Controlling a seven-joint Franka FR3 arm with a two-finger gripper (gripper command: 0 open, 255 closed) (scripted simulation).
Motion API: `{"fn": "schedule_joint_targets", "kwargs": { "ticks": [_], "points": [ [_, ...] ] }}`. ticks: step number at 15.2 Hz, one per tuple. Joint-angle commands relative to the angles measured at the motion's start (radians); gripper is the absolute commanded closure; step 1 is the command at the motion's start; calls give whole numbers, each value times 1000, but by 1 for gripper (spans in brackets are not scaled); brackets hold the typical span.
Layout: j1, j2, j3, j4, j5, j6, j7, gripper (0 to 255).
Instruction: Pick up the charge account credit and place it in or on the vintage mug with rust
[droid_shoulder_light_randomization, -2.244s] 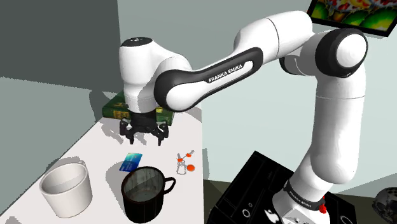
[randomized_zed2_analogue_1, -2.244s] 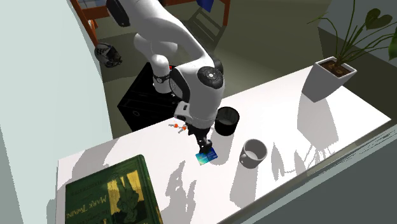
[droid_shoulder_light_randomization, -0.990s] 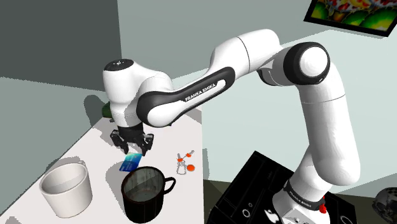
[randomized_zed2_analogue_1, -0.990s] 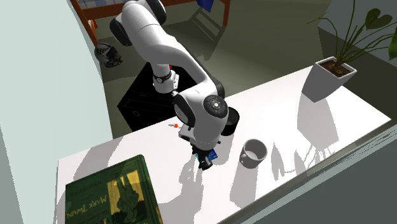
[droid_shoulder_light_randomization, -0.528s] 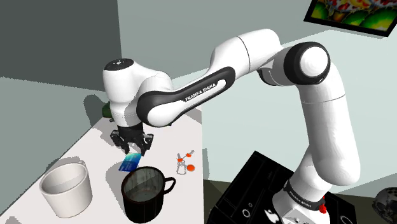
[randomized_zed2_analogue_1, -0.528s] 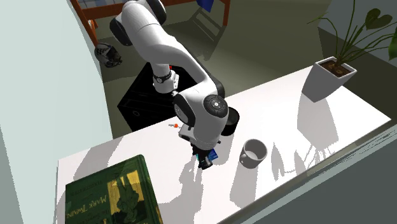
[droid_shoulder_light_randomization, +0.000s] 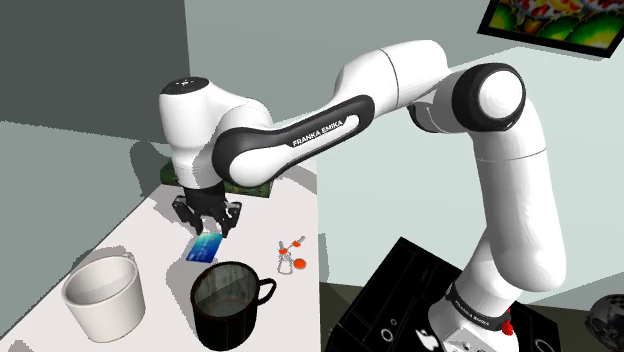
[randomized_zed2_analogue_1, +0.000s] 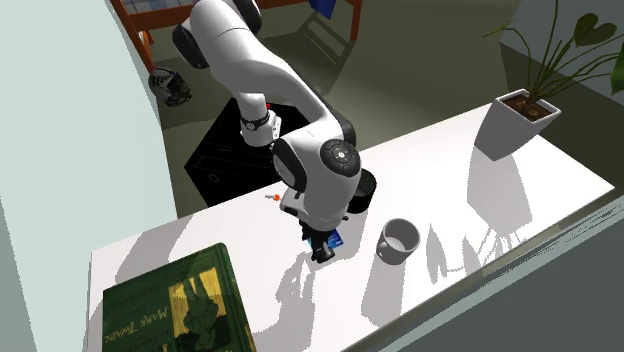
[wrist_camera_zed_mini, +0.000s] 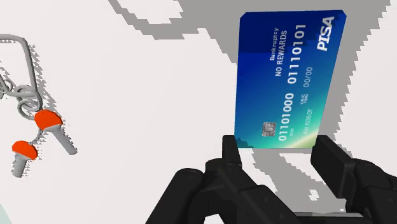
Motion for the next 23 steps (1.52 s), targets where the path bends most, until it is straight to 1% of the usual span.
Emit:
{"fn": "schedule_joint_targets", "kwargs": {
  "ticks": [1,13,23],
  "points": [
    [-3,-13,6,12,10,-21,-9,255],
    [-1,-59,30,109,53,-149,-51,255],
    [18,-74,39,226,70,-271,-82,255]
  ]
}}
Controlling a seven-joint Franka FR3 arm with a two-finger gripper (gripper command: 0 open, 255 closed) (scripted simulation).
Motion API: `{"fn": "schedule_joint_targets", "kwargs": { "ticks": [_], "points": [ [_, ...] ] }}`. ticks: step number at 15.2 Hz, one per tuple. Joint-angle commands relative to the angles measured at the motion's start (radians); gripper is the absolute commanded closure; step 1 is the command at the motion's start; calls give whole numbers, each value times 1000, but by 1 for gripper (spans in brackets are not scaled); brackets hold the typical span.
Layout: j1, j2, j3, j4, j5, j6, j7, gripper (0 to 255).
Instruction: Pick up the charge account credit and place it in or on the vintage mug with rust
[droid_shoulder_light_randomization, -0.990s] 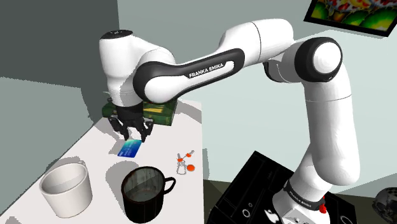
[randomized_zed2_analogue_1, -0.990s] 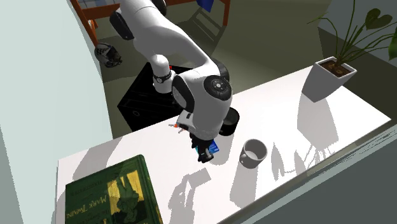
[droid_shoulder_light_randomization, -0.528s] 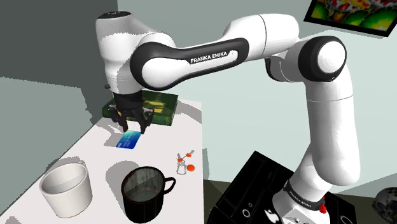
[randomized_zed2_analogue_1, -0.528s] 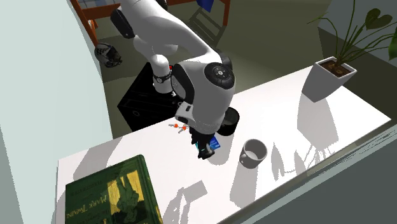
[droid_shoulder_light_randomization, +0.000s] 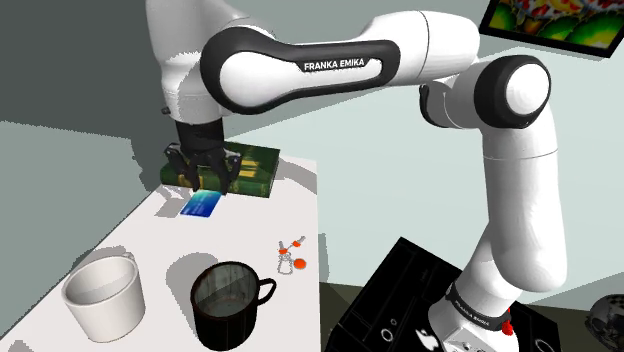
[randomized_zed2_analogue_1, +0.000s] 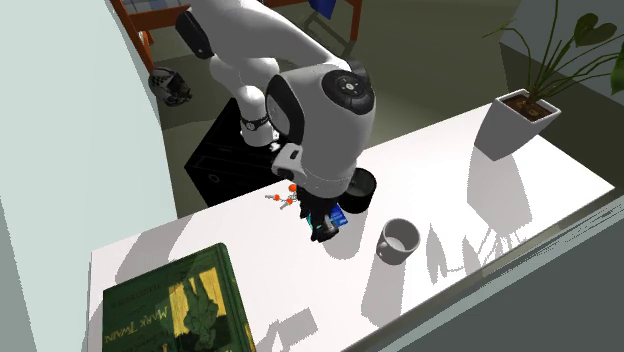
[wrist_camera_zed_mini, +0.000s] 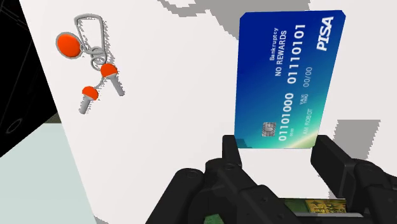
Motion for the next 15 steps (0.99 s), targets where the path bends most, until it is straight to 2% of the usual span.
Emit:
{"fn": "schedule_joint_targets", "kwargs": {
  "ticks": [1,4,9,15],
  "points": [
    [7,-1,1,28,2,-28,-5,255],
    [15,0,2,63,3,-60,-12,255],
    [-26,-152,59,-135,87,-3,52,255],
    [-44,-316,120,-305,199,37,108,255]
  ]
}}
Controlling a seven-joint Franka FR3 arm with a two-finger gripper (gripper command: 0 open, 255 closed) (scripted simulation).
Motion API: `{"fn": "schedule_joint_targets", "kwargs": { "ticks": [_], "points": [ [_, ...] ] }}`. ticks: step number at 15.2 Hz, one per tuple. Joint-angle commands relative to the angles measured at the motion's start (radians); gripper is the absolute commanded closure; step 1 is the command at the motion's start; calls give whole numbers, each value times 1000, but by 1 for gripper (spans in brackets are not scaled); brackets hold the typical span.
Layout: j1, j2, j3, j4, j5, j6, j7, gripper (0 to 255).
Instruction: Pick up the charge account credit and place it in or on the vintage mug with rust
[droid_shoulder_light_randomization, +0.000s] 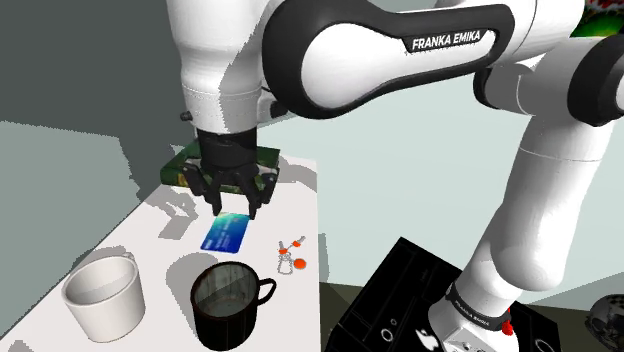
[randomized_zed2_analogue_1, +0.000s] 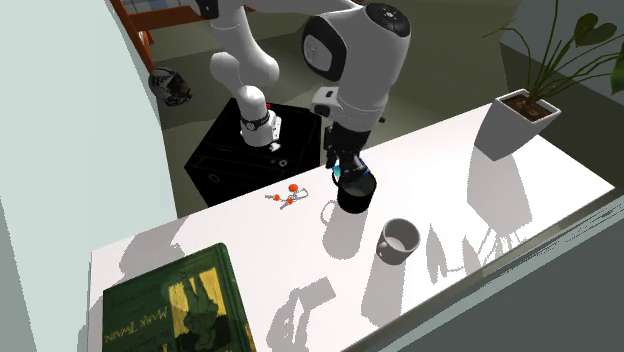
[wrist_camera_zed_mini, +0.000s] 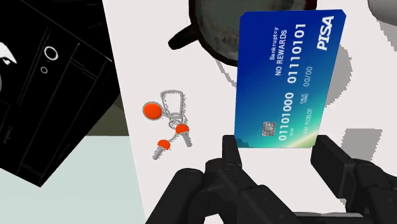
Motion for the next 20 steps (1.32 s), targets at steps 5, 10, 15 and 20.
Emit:
{"fn": "schedule_joint_targets", "kwargs": {
  "ticks": [5,10,15,20],
  "points": [
    [0,-73,25,-106,53,52,34,255],
    [1,-61,23,-162,40,115,50,255],
    [4,-41,18,-212,20,174,70,255],
    [7,-28,15,-236,6,205,82,255]
  ]
}}
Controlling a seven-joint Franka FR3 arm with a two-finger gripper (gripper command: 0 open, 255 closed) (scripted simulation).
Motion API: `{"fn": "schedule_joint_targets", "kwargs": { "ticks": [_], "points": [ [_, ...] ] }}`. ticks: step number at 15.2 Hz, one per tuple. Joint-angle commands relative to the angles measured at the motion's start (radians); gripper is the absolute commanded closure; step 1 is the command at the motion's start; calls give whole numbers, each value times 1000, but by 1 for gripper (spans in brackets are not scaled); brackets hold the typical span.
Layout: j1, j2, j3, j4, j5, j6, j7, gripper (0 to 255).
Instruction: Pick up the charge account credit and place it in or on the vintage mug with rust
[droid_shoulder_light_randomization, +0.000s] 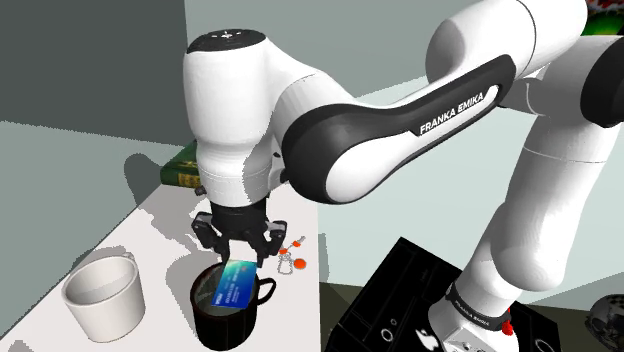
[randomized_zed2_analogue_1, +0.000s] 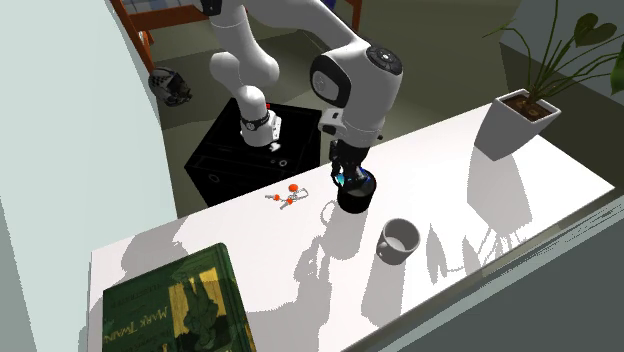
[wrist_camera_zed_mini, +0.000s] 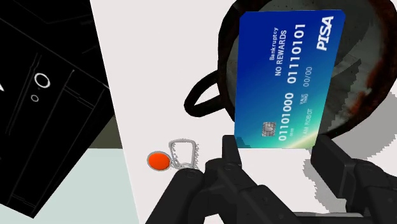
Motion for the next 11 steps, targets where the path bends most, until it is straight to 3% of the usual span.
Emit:
{"fn": "schedule_joint_targets", "kwargs": {
  "ticks": [1,5,6,11],
  "points": [
    [1,3,0,-5,-1,3,1,255],
    [0,3,0,-5,-1,3,1,255],
    [0,3,0,-4,-1,3,1,0],
    [0,3,0,-5,-1,3,1,0]
  ]
}}
